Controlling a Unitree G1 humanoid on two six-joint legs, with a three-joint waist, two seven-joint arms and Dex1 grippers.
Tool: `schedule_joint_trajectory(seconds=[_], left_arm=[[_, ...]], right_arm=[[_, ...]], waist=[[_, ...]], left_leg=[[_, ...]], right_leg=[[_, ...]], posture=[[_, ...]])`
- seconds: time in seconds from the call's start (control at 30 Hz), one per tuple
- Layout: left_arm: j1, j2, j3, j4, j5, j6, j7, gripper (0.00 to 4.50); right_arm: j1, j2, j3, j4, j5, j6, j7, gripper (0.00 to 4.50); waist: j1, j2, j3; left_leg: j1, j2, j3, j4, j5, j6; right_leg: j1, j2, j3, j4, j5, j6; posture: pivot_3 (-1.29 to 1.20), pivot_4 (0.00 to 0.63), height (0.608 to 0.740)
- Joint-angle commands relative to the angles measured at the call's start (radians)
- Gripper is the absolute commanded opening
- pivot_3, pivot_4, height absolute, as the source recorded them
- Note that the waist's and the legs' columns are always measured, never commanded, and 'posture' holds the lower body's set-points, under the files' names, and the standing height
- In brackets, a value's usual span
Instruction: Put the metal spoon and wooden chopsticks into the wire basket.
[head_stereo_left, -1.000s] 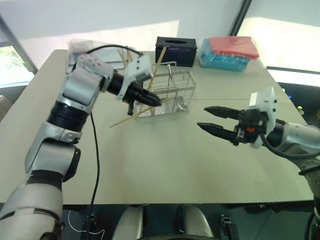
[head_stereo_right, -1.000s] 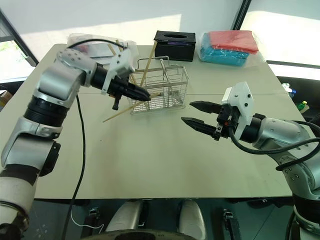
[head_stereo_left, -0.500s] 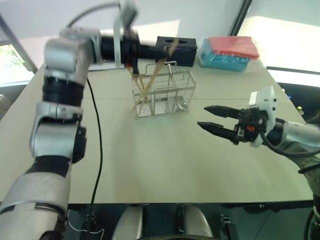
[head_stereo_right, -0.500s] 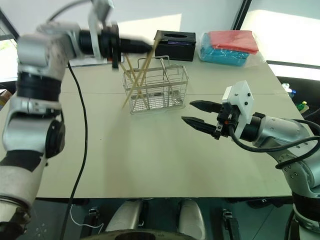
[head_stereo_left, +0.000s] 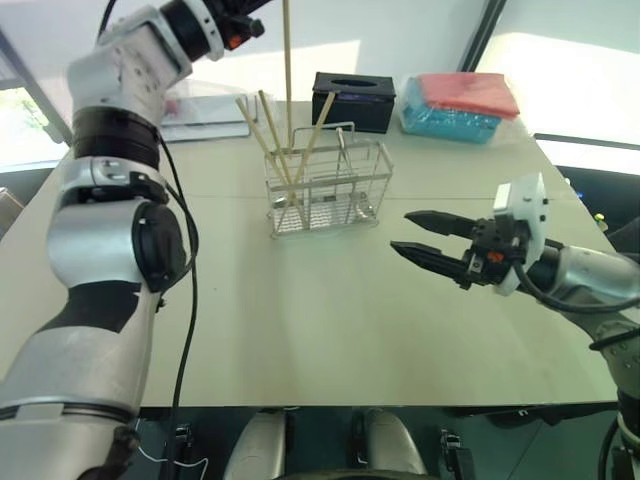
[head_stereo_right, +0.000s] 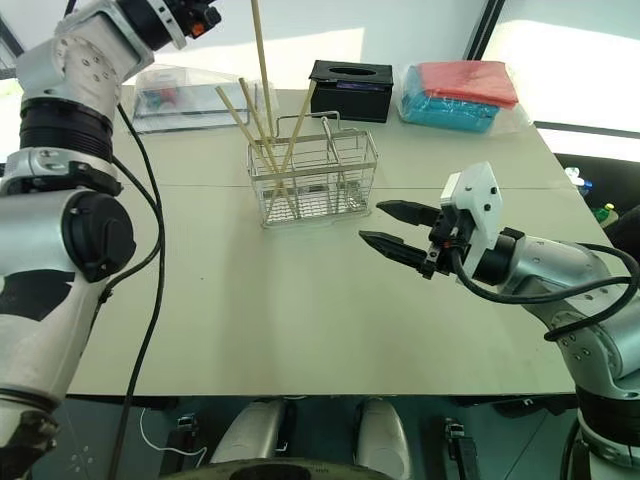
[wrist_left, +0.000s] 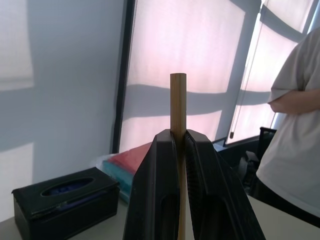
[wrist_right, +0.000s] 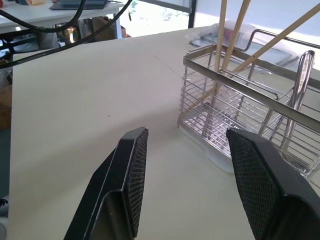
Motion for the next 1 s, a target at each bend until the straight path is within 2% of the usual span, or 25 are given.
schedule_joint_trajectory(seconds=[0.03,0.3,0.37,0.5,0.6,0.63,0.77,1.0], left_arm=[[0.027,-0.008,-0.012,-0.029,0.018,-0.048,0.003,0.09],[0.206,-0.057,-0.063,-0.186,0.03,-0.036,0.005,0.09],[0.253,-0.066,-0.074,-0.247,0.024,-0.019,0.006,0.84],[0.298,-0.073,-0.061,-0.342,-0.008,0.034,0.034,2.61],[0.33,-0.074,-0.045,-0.423,-0.034,0.068,0.067,4.3],[0.338,-0.072,-0.043,-0.448,-0.043,0.085,0.078,4.46],[0.359,-0.031,-0.038,-0.558,-0.07,0.14,0.09,4.46],[0.437,0.226,-0.087,-0.724,-0.093,0.268,-0.092,4.46]], right_arm=[[-0.006,0.004,-0.025,-0.032,0.025,0.002,-0.016,2.57],[-0.018,0.0,-0.034,-0.021,0.037,0.008,-0.034,2.57],[-0.027,0.0,-0.033,-0.009,0.035,0.008,-0.035,2.57],[-0.037,0.002,-0.029,0.002,0.032,0.007,-0.034,2.57],[-0.047,0.006,-0.02,0.012,0.025,0.004,-0.032,2.57],[-0.049,0.007,-0.018,0.015,0.024,0.002,-0.031,2.57],[-0.064,0.014,-0.004,0.031,0.009,-0.005,-0.024,2.57],[-0.069,-0.027,0.007,0.104,-0.097,-0.061,0.035,2.57]], waist=[[0.0,0.0,0.0],[-0.001,0.0,0.0],[-0.001,0.0,0.0],[-0.001,0.0,0.0],[0.0,0.0,0.0],[0.0,0.0,0.0],[-0.001,0.0,0.0],[-0.013,0.002,0.0]], left_leg=[[0.0,0.0,0.0,0.0,0.0,0.0],[0.001,0.001,0.0,0.0,0.0,-0.001],[0.001,0.001,0.0,0.0,0.0,-0.001],[0.0,0.001,0.0,0.0,0.0,-0.001],[0.0,0.001,-0.001,0.0,0.0,-0.001],[0.0,0.001,-0.001,0.0,0.0,-0.001],[0.001,0.001,-0.001,0.0,0.0,-0.001],[0.001,0.001,0.0,-0.001,0.001,-0.001]], right_leg=[[0.0,0.0,0.0,0.0,0.0,0.0],[0.0,0.001,0.0,0.001,0.0,0.0],[-0.001,0.001,0.0,0.0,0.0,0.0],[0.0,0.0,0.0,0.0,0.0,0.0],[0.0,0.0,0.0,0.0,0.0,0.0],[0.0,0.0,0.0,0.0,0.0,0.0],[0.0,0.0,0.0,0.0,0.0,0.0],[-0.001,0.001,0.001,0.0,0.0,-0.001]], posture=[[0.0,0.15,0.667],[0.0,0.15,0.667],[0.0,0.15,0.667],[0.0,0.15,0.667],[0.0,0.15,0.667],[0.0,0.15,0.667],[0.0,0.15,0.667],[0.0,0.15,0.667]])
